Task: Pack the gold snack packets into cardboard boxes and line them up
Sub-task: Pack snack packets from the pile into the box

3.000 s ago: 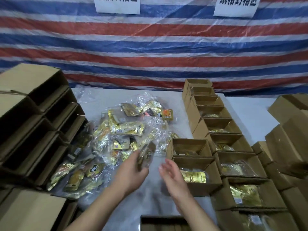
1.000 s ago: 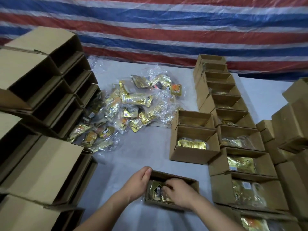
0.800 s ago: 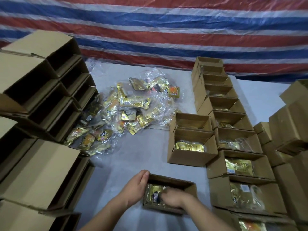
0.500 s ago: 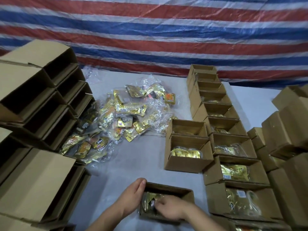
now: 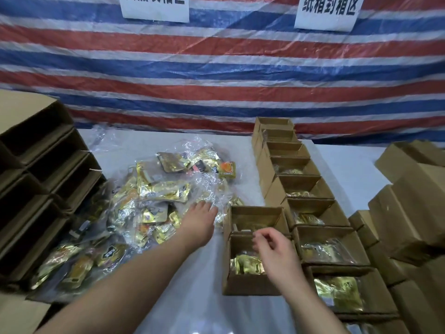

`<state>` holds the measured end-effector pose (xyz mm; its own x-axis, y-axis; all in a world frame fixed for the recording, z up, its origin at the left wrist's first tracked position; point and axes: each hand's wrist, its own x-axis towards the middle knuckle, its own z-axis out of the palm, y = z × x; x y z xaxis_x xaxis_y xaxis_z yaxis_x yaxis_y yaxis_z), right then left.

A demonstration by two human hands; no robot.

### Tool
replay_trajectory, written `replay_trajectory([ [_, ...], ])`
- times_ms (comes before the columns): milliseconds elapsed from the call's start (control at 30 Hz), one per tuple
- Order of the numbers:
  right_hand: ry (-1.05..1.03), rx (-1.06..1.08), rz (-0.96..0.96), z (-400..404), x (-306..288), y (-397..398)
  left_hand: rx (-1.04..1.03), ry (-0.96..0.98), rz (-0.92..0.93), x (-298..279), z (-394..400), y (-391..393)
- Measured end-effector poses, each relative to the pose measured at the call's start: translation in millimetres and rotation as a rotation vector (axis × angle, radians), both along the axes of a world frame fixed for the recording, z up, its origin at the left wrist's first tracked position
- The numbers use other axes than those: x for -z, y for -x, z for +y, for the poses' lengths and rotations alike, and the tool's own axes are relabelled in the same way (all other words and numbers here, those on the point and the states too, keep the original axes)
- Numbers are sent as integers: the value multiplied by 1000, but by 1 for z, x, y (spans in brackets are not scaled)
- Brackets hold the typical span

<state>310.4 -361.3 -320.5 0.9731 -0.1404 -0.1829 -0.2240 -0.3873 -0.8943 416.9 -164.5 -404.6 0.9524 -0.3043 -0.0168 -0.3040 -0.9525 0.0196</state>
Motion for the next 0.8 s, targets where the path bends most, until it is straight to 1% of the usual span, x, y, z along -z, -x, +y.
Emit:
replay_trajectory([
  [100,-13,33,-17,0,-4,-15,114,-249,-3,28,-14,-46],
  [233,16,47,44,-6,7,-21,212,-501,67,68,-35,-87],
  [300,14,65,90,-11,16,-24,217,-558,98,87,-40,-98],
  [367,18,76,117,-13,23,-27,199,-559,133,101,-40,-106],
  [500,0,89,146,-8,30,-32,212,-481,130,107,-35,-115],
  [667,-36,91,178,8,23,-32,153,-427,104,86,-24,-112],
  [700,-48,92,183,11,21,-31,115,-362,109,78,-18,-113],
  [733,-55,94,188,13,19,-31,63,-239,108,68,-12,-113],
  [800,-55,93,189,16,14,-32,-68,158,78,47,0,-111],
])
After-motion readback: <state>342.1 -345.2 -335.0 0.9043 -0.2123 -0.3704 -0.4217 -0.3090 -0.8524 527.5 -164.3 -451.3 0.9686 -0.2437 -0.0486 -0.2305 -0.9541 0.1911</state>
